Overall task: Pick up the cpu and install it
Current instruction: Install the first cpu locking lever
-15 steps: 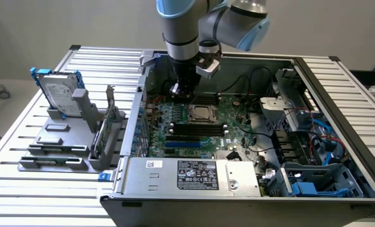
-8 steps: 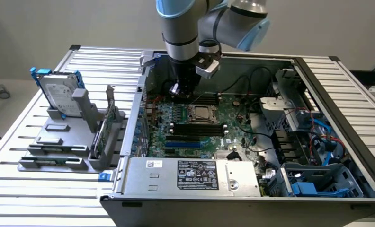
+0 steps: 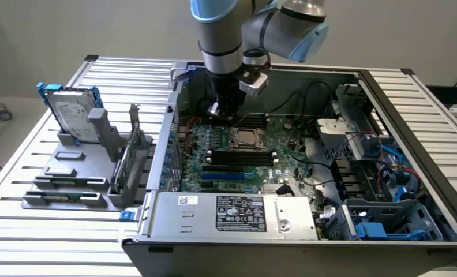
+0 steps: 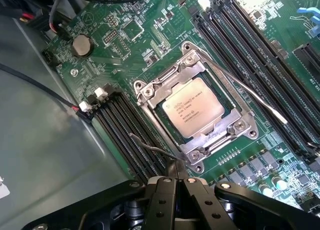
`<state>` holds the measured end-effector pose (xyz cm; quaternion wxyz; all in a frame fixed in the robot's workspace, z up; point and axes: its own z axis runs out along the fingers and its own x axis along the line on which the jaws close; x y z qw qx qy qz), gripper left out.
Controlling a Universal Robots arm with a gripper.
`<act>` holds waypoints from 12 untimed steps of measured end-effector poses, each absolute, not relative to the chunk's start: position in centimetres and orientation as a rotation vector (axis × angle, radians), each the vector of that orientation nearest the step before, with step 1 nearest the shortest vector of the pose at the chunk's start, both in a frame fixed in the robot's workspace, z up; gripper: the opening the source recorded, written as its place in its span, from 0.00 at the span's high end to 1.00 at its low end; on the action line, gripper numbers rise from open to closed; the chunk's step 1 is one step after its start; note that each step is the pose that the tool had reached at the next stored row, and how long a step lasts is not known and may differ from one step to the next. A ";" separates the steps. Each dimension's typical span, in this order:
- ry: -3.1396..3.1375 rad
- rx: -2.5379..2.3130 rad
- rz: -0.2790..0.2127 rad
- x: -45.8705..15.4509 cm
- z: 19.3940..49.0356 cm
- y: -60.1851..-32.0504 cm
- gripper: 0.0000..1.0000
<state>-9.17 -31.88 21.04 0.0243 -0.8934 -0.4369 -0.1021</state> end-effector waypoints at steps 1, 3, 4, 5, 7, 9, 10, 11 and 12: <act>-1.352 -2.765 -0.317 -9.1 21.0 -31.9 0.89; -1.353 -2.766 -0.319 -9.0 21.0 -31.9 0.89; -1.354 -2.767 -0.320 -8.9 20.9 -31.9 0.89; -1.354 -2.767 -0.322 -8.9 20.9 -31.9 0.89; -1.355 -2.768 -0.325 -8.8 20.8 -31.9 0.89; -1.356 -2.769 -0.328 -8.6 20.8 -31.9 0.89; -1.356 -2.770 -0.330 -8.6 20.7 -31.9 0.89; -1.357 -2.770 -0.333 -8.5 20.7 -31.9 0.89; -1.357 -2.770 -0.335 -8.5 20.6 -31.9 0.89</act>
